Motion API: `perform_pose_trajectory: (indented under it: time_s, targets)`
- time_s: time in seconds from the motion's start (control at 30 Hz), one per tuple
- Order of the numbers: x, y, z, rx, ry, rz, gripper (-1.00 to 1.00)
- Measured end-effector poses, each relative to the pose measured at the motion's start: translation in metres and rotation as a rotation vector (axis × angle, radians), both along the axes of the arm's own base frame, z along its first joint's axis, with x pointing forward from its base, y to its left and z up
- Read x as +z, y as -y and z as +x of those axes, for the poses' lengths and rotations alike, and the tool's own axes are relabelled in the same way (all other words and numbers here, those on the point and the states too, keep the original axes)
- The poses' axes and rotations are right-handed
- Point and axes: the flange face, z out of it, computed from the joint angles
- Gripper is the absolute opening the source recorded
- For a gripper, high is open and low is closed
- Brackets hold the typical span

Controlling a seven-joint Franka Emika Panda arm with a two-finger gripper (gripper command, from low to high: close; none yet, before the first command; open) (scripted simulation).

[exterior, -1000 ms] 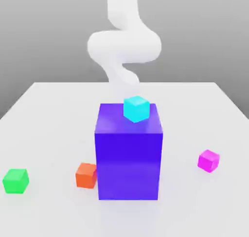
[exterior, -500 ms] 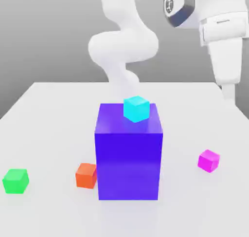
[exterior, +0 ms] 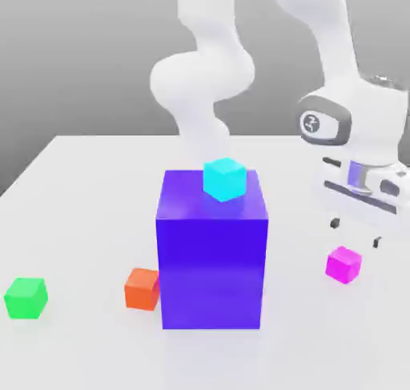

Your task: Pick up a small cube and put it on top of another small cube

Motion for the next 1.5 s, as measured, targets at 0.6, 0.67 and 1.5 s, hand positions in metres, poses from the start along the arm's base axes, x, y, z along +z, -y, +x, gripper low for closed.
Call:
perform_pose_trajectory:
  time_s: [0.6,0.67,1.5]
  targets:
    - [0.005,0.002,0.000,0.002,-0.002,-0.004,-1.00]
    - [0.018,-0.002,0.006,-0.008,0.003,0.001,-1.00]
    - [0.074,0.511,0.213,-1.843,0.128,-0.081,-1.00]
